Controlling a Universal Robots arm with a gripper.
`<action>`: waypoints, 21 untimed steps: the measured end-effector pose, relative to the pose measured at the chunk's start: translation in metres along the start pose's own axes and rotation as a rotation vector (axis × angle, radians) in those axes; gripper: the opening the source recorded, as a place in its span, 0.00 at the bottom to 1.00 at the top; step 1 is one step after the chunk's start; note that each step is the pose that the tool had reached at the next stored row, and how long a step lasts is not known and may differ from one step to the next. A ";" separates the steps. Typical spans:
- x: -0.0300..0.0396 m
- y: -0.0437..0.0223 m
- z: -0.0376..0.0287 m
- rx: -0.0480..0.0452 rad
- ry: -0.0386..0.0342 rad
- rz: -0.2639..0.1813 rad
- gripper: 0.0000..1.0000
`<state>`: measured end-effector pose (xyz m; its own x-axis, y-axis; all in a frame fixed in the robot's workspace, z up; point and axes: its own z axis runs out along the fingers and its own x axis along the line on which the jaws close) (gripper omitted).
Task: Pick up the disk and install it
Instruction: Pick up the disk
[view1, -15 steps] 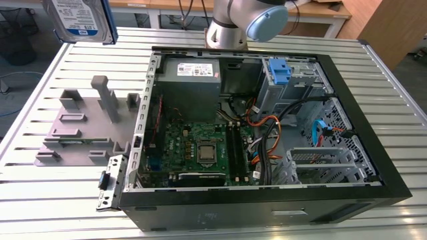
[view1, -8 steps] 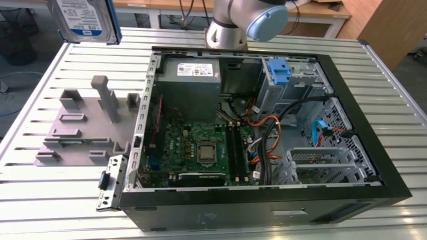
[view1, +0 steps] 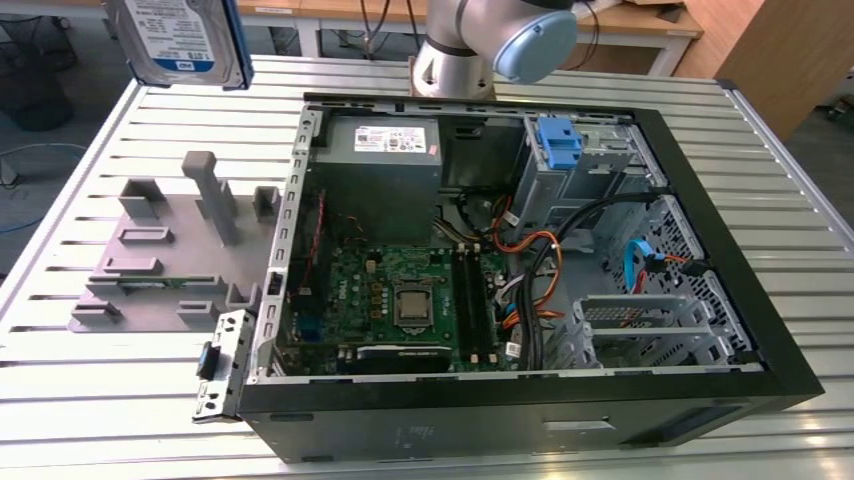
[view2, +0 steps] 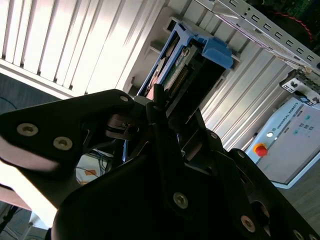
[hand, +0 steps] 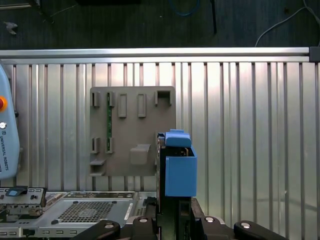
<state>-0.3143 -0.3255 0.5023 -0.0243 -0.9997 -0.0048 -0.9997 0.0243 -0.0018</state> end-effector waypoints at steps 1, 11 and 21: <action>0.0000 -0.0013 0.0000 -0.0001 0.0001 0.000 0.35; -0.0003 -0.0099 0.0000 0.0000 0.0000 0.000 0.35; -0.0003 -0.0124 0.0000 -0.0001 0.0001 0.000 0.35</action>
<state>-0.3019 -0.3255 0.5023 -0.0242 -0.9997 -0.0048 -0.9997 0.0242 -0.0018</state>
